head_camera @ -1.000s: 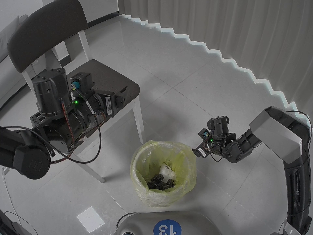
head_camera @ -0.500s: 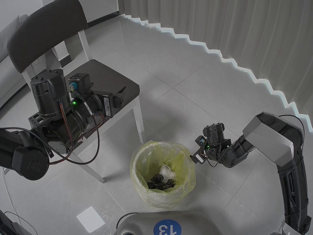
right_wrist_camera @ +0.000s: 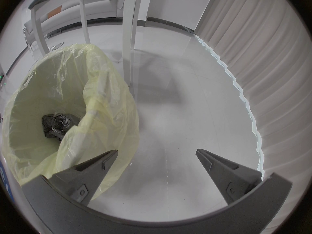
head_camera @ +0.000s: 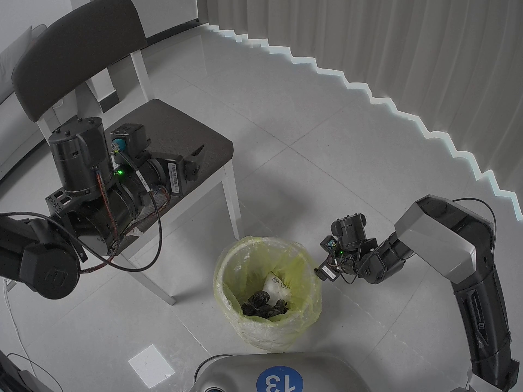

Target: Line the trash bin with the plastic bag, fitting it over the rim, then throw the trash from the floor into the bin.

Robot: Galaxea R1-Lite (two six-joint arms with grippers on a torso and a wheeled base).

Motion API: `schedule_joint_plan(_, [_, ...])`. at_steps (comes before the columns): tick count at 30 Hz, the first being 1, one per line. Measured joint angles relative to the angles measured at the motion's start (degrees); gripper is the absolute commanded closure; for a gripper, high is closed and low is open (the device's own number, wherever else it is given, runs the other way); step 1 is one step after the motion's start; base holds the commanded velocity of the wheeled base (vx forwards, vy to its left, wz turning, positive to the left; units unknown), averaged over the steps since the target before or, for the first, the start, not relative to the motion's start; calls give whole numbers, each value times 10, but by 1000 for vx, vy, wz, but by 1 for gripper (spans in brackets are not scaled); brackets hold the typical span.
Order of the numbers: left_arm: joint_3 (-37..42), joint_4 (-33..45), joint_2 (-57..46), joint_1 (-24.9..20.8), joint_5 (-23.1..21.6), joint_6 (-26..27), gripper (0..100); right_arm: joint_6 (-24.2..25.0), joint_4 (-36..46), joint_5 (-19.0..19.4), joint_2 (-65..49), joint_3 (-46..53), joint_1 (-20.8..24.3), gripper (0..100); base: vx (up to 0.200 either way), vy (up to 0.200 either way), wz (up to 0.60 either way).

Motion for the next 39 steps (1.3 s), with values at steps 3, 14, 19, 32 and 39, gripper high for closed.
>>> schedule_joint_plan(3, [0, -1, -1, 0, -2, 0, 0, 0, 0, -12, 0, 3, -4, 0, 0, 0, 0])
schedule_joint_plan(14, [-4, -1, -6, -3, -3, 0, 0, -7, -6, -43, -64, 36, -31, 0, 0, 0, 0])
schedule_joint_plan(19, [-5, 0, -8, -6, -3, 0, 0, -3, -18, -52, -108, 61, -37, 0, 0, 0, 0])
schedule_joint_plan(32, [2, 87, -76, -23, -2, 8, 0, 144, -109, -68, -269, 189, 2, 0, 0, 0, 0])
schedule_joint_plan(39, [51, 140, -156, -22, -2, -4, 0, 218, -119, -69, -389, 259, 34, 0, 0, 0, 0])
